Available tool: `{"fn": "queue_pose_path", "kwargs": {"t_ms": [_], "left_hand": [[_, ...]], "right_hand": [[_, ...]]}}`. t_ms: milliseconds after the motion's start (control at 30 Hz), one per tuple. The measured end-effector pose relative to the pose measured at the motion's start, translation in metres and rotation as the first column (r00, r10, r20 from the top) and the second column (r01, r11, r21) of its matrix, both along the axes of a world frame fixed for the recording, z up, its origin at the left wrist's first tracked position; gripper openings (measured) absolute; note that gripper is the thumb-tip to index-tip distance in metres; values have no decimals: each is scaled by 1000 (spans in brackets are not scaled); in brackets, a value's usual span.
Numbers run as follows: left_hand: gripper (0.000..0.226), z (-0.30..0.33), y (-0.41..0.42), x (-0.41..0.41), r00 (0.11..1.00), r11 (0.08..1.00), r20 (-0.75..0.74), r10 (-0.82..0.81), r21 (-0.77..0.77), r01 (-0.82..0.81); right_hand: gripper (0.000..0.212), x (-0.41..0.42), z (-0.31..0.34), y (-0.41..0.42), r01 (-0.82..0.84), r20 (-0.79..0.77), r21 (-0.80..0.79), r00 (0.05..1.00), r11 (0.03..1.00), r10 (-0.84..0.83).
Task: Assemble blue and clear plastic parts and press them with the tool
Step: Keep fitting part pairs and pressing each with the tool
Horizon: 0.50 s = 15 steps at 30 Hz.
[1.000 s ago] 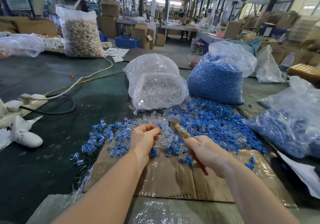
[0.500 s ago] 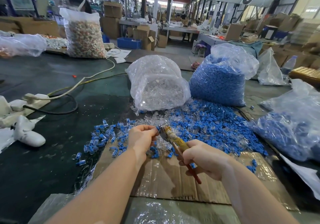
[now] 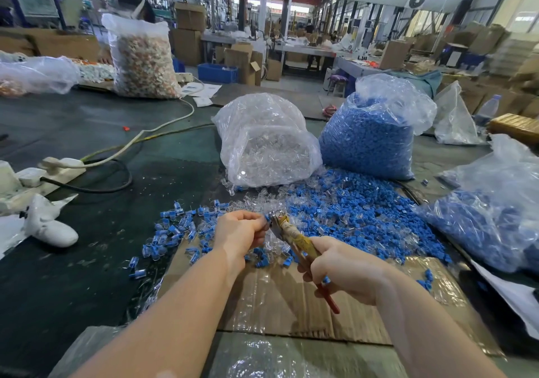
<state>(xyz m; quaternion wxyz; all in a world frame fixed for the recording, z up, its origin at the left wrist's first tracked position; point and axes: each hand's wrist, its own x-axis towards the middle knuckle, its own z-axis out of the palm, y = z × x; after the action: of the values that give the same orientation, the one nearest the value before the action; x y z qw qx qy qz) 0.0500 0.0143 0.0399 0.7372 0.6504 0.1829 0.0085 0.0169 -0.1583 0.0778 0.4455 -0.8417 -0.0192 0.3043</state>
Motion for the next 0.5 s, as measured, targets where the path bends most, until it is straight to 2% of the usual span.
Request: {"fn": "queue_pose_path", "kwargs": {"t_ms": [300, 500], "left_hand": [[8, -1, 0, 0, 1000, 1000, -5, 4, 26, -4], [6, -4, -3, 1, 1000, 1000, 1, 18, 7, -18]], "right_hand": [[40, -2, 5, 2, -40, 5, 23, 999, 999, 40], [25, -7, 0, 9, -31, 100, -42, 994, 999, 35]]}}
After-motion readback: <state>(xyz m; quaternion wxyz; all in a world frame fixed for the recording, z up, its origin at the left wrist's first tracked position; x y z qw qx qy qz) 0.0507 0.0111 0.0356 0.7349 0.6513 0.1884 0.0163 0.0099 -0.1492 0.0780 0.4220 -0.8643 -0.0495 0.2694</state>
